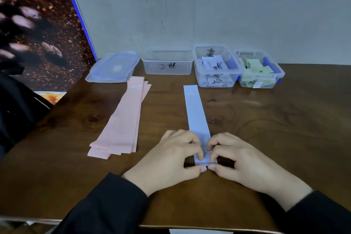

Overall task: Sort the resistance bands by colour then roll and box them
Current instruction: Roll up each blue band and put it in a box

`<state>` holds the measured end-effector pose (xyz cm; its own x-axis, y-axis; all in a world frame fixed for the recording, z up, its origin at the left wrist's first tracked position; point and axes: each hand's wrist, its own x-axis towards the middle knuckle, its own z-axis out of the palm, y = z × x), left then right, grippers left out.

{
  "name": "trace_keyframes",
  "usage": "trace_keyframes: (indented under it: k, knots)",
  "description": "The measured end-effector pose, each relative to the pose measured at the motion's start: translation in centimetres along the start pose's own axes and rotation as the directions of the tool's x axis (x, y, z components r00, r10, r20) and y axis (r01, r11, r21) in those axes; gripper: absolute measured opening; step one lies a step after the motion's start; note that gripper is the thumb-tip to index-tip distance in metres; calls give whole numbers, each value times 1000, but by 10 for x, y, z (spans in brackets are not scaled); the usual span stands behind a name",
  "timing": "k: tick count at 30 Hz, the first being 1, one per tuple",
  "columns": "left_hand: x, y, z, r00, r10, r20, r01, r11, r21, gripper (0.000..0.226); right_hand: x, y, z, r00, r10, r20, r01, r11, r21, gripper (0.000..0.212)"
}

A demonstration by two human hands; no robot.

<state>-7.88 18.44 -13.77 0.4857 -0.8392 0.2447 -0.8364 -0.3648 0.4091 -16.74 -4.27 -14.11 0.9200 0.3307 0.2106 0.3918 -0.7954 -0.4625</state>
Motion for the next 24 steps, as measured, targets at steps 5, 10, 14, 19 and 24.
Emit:
trace_keyframes:
  k: [5,10,14,19,24]
  knots:
    - [0,0,2,1000,3,-8,-3,1000,20,11,4,2,0,1000,-12,-19,12,1000,17,16]
    - [2,4,2,999,-37,-9,37,999,7,10,15,7,-6,999,-48,14,48,999,-16,12]
    - [3,4,3,998,-63,-22,64,998,10,11,19,7,-3,997,-71,14,72,996,-48,8]
    - [5,3,3,998,-56,-36,56,998,9,7,16,9,2,998,-61,1,61,997,-48,5]
    - [4,0,4,998,-55,-20,56,997,53,14,13,13,0,999,-51,5,51,999,3,7]
